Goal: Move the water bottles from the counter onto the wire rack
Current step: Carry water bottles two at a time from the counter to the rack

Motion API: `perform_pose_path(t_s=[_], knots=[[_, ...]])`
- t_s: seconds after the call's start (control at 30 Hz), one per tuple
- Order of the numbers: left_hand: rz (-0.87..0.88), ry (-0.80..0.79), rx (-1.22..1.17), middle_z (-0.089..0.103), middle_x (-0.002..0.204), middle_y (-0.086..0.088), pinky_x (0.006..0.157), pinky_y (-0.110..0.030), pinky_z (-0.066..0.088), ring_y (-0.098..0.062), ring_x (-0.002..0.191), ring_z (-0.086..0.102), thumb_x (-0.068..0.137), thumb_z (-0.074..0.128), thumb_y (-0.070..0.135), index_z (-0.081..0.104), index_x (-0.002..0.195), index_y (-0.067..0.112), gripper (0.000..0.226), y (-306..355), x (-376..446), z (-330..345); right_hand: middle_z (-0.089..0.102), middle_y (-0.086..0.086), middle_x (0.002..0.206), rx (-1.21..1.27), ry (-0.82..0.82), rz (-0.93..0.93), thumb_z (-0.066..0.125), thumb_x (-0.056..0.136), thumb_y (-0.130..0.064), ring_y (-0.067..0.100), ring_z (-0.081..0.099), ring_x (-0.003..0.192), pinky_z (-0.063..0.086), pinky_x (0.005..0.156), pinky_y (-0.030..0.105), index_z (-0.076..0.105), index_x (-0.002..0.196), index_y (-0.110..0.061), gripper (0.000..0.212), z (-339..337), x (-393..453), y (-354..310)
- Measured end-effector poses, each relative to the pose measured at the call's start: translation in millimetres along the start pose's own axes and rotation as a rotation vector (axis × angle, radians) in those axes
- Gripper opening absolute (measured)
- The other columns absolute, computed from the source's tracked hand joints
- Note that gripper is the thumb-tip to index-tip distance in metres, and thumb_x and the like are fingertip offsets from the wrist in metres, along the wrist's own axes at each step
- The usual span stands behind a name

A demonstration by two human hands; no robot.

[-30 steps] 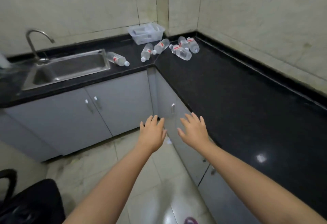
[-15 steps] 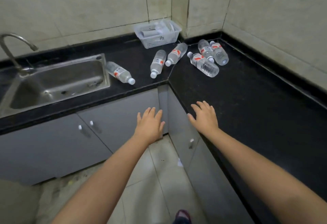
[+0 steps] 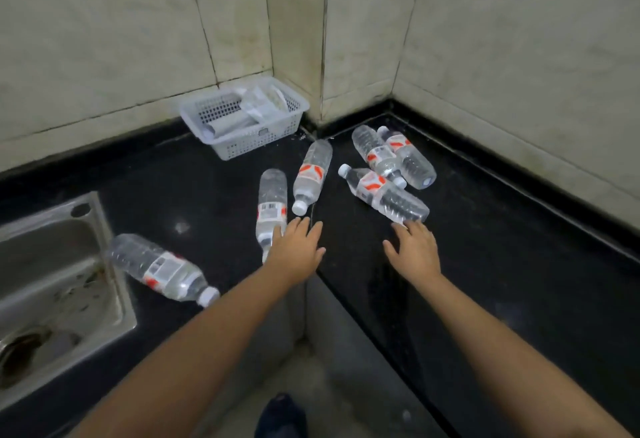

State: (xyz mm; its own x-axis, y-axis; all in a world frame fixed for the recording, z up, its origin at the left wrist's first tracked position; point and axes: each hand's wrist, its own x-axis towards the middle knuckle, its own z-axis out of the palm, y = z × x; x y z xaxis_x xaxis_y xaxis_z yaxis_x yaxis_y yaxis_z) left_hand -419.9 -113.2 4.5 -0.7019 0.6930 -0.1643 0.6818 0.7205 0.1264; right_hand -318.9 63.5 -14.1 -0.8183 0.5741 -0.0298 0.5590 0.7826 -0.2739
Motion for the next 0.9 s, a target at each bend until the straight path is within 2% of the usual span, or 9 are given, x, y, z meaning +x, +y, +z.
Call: perform_pose_path(t_s=[0.1,0.17,0.33,0.4,0.53,0.7,0.8,0.9], knots=[[0.097,0.038,0.015,0.029,0.149,-0.009,0.114,-0.043,0.022,-0.024,0.139,0.023,0.096,0.036,0.034,0.022,0.143,0.013,0.053,-17.8,55.2,-12.7,0.055,0.019,0.127,0.024,0.057,0.042,0.06,0.085,-0.024,0.035,0.047,0.123,0.037,0.104,0.046,0.055,0.123,-0.002,0.044,2.3,34.7,-16.7],[0.123,0.055,-0.004,0.032,0.147,-0.011,0.112,-0.042,0.027,-0.026,0.137,0.027,0.096,0.037,0.034,0.025,0.142,0.012,0.053,-25.2,89.4,-17.4,0.054,0.019,0.129,0.011,0.049,0.071,0.061,0.084,-0.025,0.035,0.047,0.124,0.036,0.105,0.045,0.053,0.125,-0.003,0.047,0.8,57.3,-22.2],[0.052,0.052,-0.098,0.032,0.143,-0.016,0.11,-0.038,0.032,-0.03,0.133,0.029,0.092,0.046,0.035,0.027,0.138,0.008,0.056,-34.8,158.0,-14.5,0.022,0.007,0.153,-0.129,-0.102,0.109,0.051,0.089,-0.038,0.026,0.016,0.143,0.015,0.116,0.047,0.022,0.145,-0.022,0.065,-0.5,117.7,-25.4],[-0.008,0.041,-0.182,0.029,0.144,-0.017,0.108,-0.038,0.032,-0.031,0.132,0.03,0.09,0.05,0.035,0.027,0.137,0.007,0.06,-38.1,179.6,-14.4,0.017,0.005,0.155,-0.118,-0.153,0.115,0.052,0.088,-0.041,0.026,0.014,0.143,0.013,0.116,0.049,0.019,0.145,-0.027,0.068,3.3,140.2,-30.7],[-0.111,-0.042,-0.365,0.027,0.144,-0.019,0.105,-0.04,0.034,-0.035,0.13,0.033,0.087,0.058,0.032,0.018,0.141,0.004,0.073,-45.1,206.9,-11.2,0.024,0.003,0.149,-0.169,-0.171,0.112,0.057,0.085,-0.039,0.029,0.028,0.133,0.023,0.11,0.047,0.022,0.141,-0.033,0.066,20.4,161.2,-36.1],[-0.208,-0.006,-0.472,0.043,0.134,-0.016,0.095,-0.039,0.042,-0.033,0.118,0.048,0.081,0.065,0.025,0.034,0.133,0.006,0.064,-50.3,218.5,-4.6,0.032,0.007,0.143,-0.252,-0.172,0.133,0.053,0.089,-0.036,0.029,0.028,0.131,0.024,0.107,0.042,0.016,0.142,-0.043,0.065,21.6,163.2,-32.6],[-0.181,-0.009,-0.478,0.044,0.133,-0.016,0.093,-0.039,0.043,-0.033,0.117,0.049,0.077,0.068,0.021,0.038,0.131,0.007,0.064,-44.4,216.7,-5.6,0.041,0.009,0.134,-0.254,-0.15,0.154,0.05,0.089,-0.036,0.028,0.033,0.125,0.024,0.105,0.042,0.017,0.143,-0.041,0.063,21.1,148.3,-38.5],[-0.097,-0.067,-0.434,0.042,0.138,-0.014,0.096,-0.038,0.042,-0.031,0.12,0.048,0.075,0.071,0.02,0.036,0.135,0.01,0.07,-34.4,204.0,-1.7,0.043,0.01,0.13,-0.178,-0.151,0.257,0.049,0.089,-0.038,0.029,0.036,0.122,0.026,0.104,0.042,0.019,0.142,-0.04,0.061,18.5,115.1,-28.6]])
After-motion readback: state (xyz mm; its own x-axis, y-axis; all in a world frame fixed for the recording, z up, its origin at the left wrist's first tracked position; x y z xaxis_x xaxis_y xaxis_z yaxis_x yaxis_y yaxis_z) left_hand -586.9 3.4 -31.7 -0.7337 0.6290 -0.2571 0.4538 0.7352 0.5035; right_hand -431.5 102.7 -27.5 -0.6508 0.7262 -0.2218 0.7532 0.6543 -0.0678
